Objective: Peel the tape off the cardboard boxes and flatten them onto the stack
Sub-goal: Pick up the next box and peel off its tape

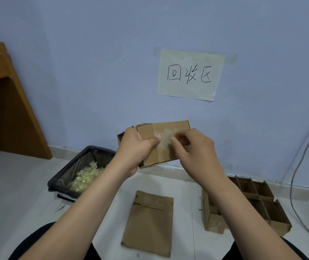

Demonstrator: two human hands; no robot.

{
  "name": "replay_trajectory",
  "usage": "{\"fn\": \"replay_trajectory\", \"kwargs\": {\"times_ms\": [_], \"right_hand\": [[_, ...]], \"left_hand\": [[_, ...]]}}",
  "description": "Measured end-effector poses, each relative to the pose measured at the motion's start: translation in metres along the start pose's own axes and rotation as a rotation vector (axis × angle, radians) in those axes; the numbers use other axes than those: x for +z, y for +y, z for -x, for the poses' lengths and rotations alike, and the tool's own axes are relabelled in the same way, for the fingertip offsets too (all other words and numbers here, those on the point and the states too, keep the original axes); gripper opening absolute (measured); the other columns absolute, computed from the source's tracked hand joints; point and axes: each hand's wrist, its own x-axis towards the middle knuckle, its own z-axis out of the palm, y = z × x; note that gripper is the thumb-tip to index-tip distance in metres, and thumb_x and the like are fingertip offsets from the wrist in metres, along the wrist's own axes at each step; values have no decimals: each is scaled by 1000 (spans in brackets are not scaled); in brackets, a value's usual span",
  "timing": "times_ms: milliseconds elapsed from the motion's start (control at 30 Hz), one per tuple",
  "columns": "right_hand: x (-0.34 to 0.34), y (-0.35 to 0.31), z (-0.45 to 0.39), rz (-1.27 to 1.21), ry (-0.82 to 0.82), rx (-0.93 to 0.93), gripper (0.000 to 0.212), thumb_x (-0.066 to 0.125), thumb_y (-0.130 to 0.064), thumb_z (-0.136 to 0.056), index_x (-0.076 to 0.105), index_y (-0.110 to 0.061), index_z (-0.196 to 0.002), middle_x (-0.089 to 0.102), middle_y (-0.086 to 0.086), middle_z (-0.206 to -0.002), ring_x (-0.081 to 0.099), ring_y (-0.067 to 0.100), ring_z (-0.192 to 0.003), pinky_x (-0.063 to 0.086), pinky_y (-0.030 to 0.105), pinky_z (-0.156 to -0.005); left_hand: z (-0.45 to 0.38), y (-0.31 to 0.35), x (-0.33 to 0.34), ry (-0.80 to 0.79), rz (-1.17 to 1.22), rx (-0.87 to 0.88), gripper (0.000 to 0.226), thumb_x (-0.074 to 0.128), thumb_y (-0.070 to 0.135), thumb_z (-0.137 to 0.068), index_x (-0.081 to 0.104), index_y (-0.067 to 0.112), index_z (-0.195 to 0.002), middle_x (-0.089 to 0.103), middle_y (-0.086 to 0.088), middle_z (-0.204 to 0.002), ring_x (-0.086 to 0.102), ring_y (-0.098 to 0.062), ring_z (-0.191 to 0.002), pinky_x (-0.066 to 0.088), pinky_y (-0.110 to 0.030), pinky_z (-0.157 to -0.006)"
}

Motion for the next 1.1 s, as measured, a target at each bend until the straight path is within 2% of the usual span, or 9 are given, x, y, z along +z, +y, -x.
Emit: {"fn": "replay_trajectory", "kwargs": {"times_ms": [67, 133, 200, 367, 467, 600, 867, 1000, 1100], "right_hand": [[6, -1, 0, 45, -20, -14, 17, 68, -30, -93, 68, -15, -100, 62, -5, -91, 58, 12, -85, 45, 21, -79], [9, -2, -2, 46, 15, 2, 13, 69, -25, -92, 69, -13, -97, 65, -4, -89, 60, 13, -84, 48, 25, -79], [11, -3, -2, 40, 33, 29, 9, 65, -18, -94, 70, -12, -97, 68, -2, -89, 61, 15, -84, 49, 26, -79], [13, -3, -4, 31, 10, 125, 11, 59, -12, -93, 70, -12, -91, 68, -1, -82, 61, 15, -77, 46, 23, -71], [12, -3, -6, 20, 15, 154, 7, 60, -11, -89, 67, -12, -85, 66, -1, -76, 59, 14, -73, 45, 21, -65], [3, 0, -9, -34, 83, 167, 5, 64, -8, -83, 67, -11, -80, 65, -1, -70, 59, 12, -69, 41, 13, -59], [-12, 7, -8, -71, -58, 139, 8, 62, -13, -89, 68, -17, -85, 67, -5, -74, 63, 10, -75, 49, 18, -66], [-7, 11, -3, 29, -218, 30, 15, 54, -19, -98, 68, -19, -102, 65, -7, -93, 59, 7, -85, 44, 15, -73], [0, 10, -2, 57, -210, -21, 15, 53, -16, -98, 62, -19, -110, 63, -6, -92, 55, 7, -80, 41, 19, -72]], "left_hand": [[1, 0, 1, 3, -34, 13, 61, 80, 40, -66, 60, -9, -96, 62, -9, -80, 64, -27, -73, 60, -55, -75], [-1, -2, 3, 11, -48, 12, 61, 79, 39, -67, 59, -11, -95, 61, -13, -77, 63, -28, -70, 58, -59, -73], [1, -1, 6, 39, -88, 24, 40, 78, 28, -77, 49, 1, -76, 48, -14, -67, 51, -25, -60, 49, -43, -60], [1, -6, 11, 60, -157, 38, 52, 75, 18, -87, 27, 19, -66, 26, 2, -58, 25, -15, -51, 25, -29, -54], [-1, -5, 8, 35, -106, -8, 42, 75, 16, -85, 39, 10, -64, 38, -4, -59, 40, -19, -53, 37, -31, -57], [0, 0, 4, 33, -27, -70, 22, 76, 14, -87, 69, -3, -98, 75, -22, -95, 75, -35, -85, 63, -54, -76], [0, 1, -3, 3, -38, -61, 22, 73, 7, -91, 67, -10, -104, 73, -26, -103, 75, -36, -90, 62, -52, -83], [-2, 1, -6, -14, -107, -39, 30, 78, 19, -83, 58, -3, -84, 62, -19, -76, 67, -31, -71, 57, -42, -69], [-2, 2, -7, -25, -117, -21, 28, 78, 19, -83, 60, -2, -85, 56, -12, -78, 64, -36, -68, 55, -45, -65]]}}
